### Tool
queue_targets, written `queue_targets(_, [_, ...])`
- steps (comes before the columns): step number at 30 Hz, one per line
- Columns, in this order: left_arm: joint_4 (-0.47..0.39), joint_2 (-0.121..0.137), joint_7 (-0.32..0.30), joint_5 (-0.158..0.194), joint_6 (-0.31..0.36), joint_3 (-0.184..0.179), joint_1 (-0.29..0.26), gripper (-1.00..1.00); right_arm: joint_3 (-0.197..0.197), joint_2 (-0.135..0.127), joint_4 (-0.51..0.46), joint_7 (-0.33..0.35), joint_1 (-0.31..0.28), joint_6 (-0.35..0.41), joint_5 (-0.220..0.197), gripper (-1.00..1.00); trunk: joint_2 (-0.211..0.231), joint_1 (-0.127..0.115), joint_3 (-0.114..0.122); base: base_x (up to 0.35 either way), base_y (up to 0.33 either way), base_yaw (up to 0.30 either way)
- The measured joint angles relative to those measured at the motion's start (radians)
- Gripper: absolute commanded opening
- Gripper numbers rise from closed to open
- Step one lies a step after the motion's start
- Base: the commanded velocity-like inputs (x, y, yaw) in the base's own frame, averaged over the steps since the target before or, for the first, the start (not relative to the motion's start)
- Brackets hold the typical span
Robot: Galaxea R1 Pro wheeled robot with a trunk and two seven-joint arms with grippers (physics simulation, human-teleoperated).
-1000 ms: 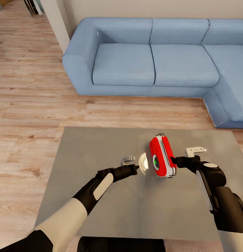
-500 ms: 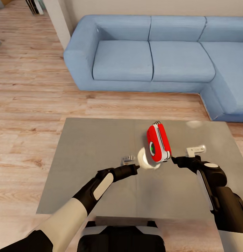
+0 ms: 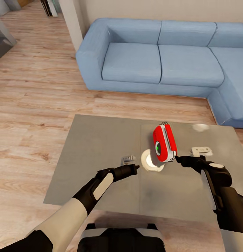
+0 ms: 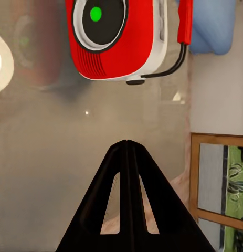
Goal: Turn on the radio receiver that's on the table in the living room.
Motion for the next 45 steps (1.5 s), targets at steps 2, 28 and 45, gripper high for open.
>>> queue_targets(2, [0.0, 0.0, 0.003, 0.0, 0.001, 0.0, 0.0, -1.0, 0.0, 0.0, 0.0, 0.0, 0.0, 0.0, 0.001, 1.0, 0.0, 0.0, 0.003, -0.001, 0.0, 0.165])
queue_targets(28, [0.013, 0.012, 0.001, 0.001, -0.001, -0.003, 0.002, -1.0, -0.067, 0.002, -0.002, 0.002, 0.012, 0.0, 0.002, 1.0, 0.0, 0.0, 0.034, 0.0, 0.0, 0.068])
queue_targets(45, [-0.056, 0.16, -0.003, 0.013, 0.002, -0.003, 0.012, -1.0, -0.151, 0.002, -0.003, 0.019, 0.076, -0.001, 0.001, 1.0, 0.0, 0.0, 0.06, 0.0, 0.0, 0.0])
